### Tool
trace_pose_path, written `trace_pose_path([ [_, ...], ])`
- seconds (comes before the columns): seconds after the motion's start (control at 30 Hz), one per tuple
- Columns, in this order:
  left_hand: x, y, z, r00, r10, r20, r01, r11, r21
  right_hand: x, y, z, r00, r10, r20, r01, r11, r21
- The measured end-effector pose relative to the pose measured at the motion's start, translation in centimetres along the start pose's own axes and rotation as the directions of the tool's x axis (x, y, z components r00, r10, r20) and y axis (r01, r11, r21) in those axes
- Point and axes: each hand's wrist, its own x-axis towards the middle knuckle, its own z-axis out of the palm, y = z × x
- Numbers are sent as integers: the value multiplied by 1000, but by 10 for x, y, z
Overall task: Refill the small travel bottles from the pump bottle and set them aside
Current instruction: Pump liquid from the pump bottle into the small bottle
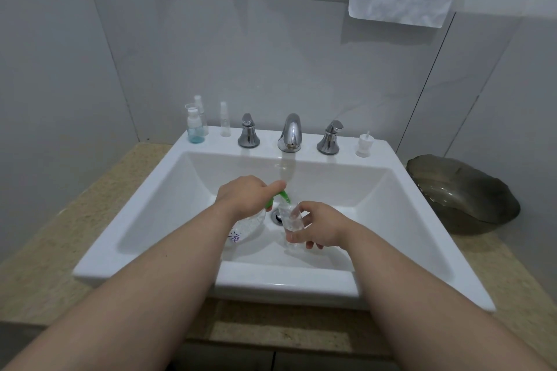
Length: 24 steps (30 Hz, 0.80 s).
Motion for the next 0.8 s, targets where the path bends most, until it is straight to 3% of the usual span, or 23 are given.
trace_pose_path([
  [0.8,-2,1,-1,999,30,-22,-30,999,20,-1,-2,-1,1000,-4,6,4,1000,-14],
])
